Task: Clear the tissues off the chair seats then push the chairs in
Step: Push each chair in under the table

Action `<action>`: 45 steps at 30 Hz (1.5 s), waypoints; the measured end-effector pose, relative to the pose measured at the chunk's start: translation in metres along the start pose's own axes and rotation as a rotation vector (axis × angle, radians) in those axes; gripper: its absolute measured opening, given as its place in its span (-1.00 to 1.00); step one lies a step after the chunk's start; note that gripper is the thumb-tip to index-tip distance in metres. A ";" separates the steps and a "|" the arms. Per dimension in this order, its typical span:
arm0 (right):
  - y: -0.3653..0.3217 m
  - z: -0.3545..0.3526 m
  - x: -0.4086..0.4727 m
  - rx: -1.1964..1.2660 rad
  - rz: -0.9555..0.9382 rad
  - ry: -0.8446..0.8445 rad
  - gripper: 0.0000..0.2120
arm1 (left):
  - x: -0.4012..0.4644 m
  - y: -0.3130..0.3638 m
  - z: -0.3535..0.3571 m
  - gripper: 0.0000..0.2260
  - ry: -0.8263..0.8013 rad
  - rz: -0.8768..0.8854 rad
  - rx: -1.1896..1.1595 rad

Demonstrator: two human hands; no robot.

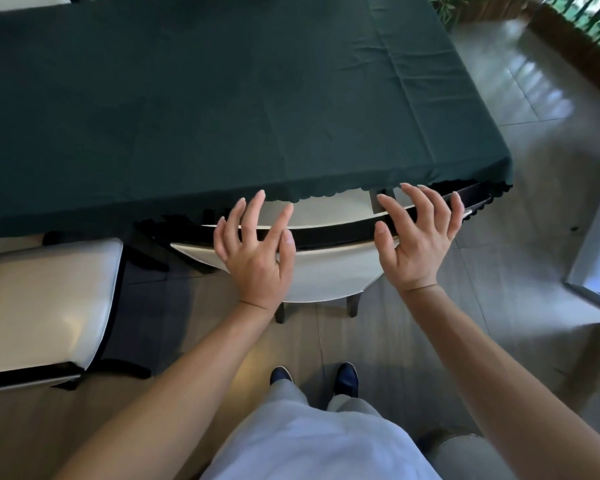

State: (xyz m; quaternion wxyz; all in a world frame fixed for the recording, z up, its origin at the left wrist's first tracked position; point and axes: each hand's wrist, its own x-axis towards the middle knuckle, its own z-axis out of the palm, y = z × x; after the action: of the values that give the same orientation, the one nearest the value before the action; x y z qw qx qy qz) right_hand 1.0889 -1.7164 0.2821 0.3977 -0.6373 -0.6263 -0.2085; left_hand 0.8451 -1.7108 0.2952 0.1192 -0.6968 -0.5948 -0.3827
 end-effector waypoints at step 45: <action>0.025 0.062 0.067 0.065 0.049 0.044 -0.82 | 0.064 0.005 0.059 -0.69 -0.076 -0.066 -0.020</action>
State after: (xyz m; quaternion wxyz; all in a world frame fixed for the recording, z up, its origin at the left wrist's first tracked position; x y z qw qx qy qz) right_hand 1.1072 -1.6243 0.2902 0.4368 -0.6346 -0.6079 -0.1923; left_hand 0.8732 -1.6280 0.2995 0.0769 -0.6920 -0.6176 -0.3657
